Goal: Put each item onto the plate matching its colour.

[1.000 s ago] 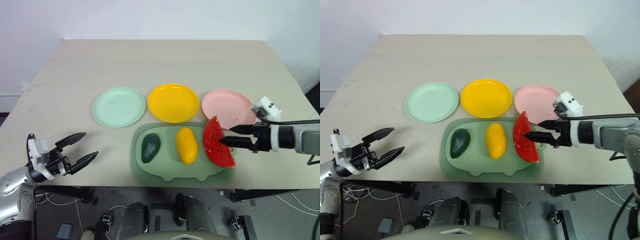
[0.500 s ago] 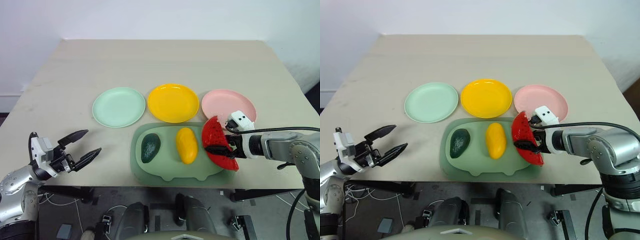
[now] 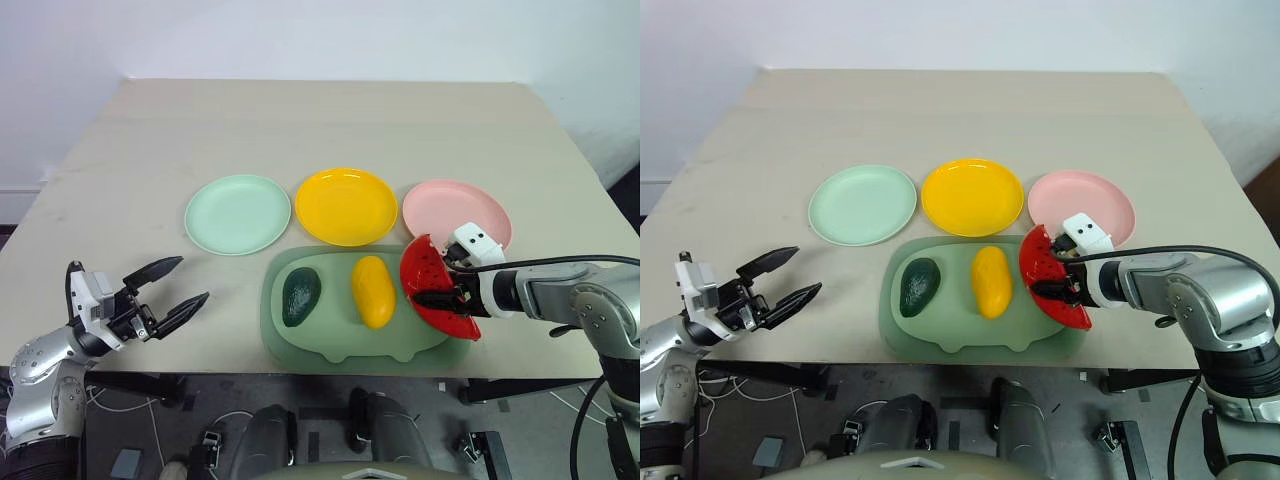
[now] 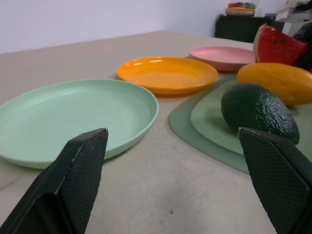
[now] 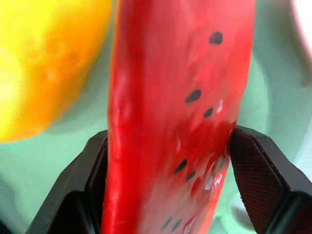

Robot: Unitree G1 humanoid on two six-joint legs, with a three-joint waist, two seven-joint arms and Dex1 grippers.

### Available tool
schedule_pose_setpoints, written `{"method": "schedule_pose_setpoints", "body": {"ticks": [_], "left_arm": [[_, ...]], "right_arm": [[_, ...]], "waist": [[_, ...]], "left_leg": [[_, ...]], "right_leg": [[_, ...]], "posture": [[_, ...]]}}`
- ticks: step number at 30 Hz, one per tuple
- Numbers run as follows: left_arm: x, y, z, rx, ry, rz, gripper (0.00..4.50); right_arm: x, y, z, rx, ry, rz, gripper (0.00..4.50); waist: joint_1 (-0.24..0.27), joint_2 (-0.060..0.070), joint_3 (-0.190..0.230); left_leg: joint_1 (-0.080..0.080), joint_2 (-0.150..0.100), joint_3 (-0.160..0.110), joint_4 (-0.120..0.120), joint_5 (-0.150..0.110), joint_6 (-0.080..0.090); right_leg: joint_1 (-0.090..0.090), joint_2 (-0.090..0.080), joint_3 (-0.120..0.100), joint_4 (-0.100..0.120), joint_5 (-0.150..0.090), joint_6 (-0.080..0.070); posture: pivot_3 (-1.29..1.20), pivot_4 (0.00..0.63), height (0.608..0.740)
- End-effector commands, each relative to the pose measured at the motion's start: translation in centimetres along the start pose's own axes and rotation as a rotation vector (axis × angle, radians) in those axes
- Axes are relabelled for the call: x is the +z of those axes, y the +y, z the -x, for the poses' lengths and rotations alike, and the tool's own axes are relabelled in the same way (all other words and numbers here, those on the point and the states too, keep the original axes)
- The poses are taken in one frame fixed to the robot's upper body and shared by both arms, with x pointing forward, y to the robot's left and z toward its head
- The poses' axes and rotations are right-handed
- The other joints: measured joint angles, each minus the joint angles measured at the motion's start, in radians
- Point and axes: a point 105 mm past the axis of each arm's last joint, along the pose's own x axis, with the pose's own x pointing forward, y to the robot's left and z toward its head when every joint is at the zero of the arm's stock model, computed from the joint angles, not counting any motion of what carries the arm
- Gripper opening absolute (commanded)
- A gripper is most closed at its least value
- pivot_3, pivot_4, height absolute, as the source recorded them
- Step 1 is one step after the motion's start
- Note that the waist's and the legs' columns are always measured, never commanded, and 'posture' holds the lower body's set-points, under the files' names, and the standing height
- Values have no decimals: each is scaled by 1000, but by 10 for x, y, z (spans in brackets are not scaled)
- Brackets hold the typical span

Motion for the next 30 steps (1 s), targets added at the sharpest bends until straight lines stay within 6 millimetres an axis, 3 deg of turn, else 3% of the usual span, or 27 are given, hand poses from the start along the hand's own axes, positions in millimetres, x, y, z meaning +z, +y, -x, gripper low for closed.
{"method": "schedule_pose_setpoints", "body": {"ticks": [1,7,10,14,18,22,23,27,30], "left_arm": [[6,0,-3,-4,-19,-36,4500],[5,1,-6,-4,-24,-33,4500],[4,1,-7,-5,-28,-30,4500],[3,1,-8,-4,-31,-32,4500],[1,-2,-8,-4,-28,-27,4500],[0,-4,-9,-5,-28,-24,4500],[0,-4,-10,-5,-29,-23,4500],[0,-4,-11,-5,-33,-22,4500],[0,-4,-12,-4,-34,-23,4500]], "right_arm": [[34,-17,30,-15,-141,-30,3089],[66,-52,36,-88,-257,-99,3089],[70,-90,23,-243,-255,-151,3089],[75,-116,10,-330,-268,-152,3089],[76,-121,1,-326,-261,-146,3089],[78,-121,-1,-316,-255,-122,4409],[80,-120,1,-305,-261,-114,4463],[87,-114,19,-289,-269,-46,4463],[94,-100,47,-251,-283,15,4463]], "waist": [[0,0,0],[-2,0,0],[-6,0,0],[-10,1,0],[-13,1,1],[-22,2,1],[-24,2,1],[-24,4,2],[-21,7,4]], "left_leg": [[0,0,0,0,0,0],[0,0,0,0,0,0],[0,-1,1,0,0,0],[-1,-1,2,-1,0,0],[-1,-1,3,-1,0,0],[-1,-1,2,-1,0,0],[-1,-1,2,-1,0,0],[-1,0,1,-1,0,0],[-2,-1,1,-1,0,1]], "right_leg": [[0,0,0,0,0,0],[0,0,0,0,0,0],[0,0,0,0,0,1],[-1,1,0,0,0,1],[-1,0,0,1,1,1],[-1,0,0,1,1,1],[-1,0,0,1,1,1],[-2,0,0,1,1,1],[-2,-1,0,1,1,1]], "posture": [[0,150,733],[0,150,733],[0,150,733],[0,150,733],[0,150,733],[0,150,733],[0,150,733],[0,150,733],[0,150,733]]}}
